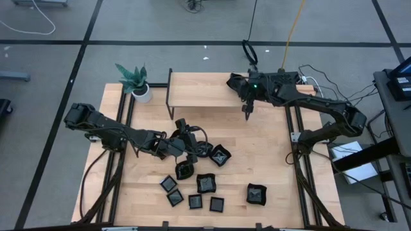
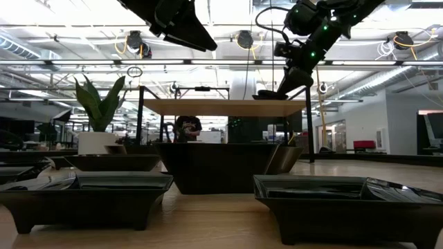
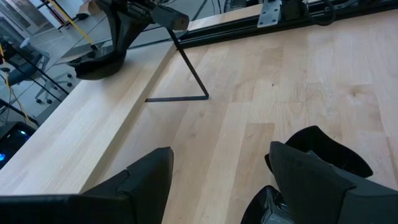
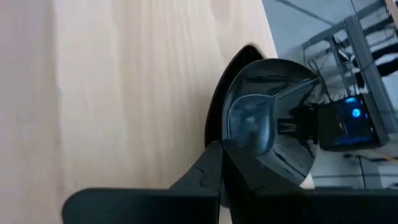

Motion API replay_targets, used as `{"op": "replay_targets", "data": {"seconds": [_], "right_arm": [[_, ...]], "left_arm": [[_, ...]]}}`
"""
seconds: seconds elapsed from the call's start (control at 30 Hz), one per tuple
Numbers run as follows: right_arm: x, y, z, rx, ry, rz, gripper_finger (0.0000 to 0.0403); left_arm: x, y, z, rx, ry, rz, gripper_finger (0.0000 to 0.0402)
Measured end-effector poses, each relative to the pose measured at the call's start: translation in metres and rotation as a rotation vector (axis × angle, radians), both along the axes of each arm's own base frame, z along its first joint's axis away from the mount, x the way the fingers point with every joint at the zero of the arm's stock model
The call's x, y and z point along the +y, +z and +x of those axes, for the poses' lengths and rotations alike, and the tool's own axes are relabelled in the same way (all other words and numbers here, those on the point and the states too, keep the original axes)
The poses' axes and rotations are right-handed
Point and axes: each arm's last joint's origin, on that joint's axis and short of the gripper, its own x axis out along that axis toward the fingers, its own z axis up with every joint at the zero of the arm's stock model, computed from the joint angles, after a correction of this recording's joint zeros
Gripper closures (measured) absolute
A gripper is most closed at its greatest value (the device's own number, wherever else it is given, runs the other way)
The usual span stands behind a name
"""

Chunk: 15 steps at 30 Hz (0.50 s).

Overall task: Pick & Place Mini shaped plates
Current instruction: Stack the black leaf-shaped plate on top of the other black leaf-shaped plates on the shelf

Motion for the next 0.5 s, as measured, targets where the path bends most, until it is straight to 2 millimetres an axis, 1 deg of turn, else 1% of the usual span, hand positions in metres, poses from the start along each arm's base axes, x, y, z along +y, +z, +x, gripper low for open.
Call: {"op": "replay_targets", "data": {"seconds": [0.3,0.5], "right_arm": [[0.015,0.001,0.008,0.074,0.023,-0.111,0.0403],[0.020,0.005,0.013,0.102,0.040,-0.205,0.0403]], "left_arm": [[0.000,0.000,0.000,0.000,0.000,0.000,0.0133],[0.000,0.000,0.000,0.000,0.000,0.000,0.0133]]}}
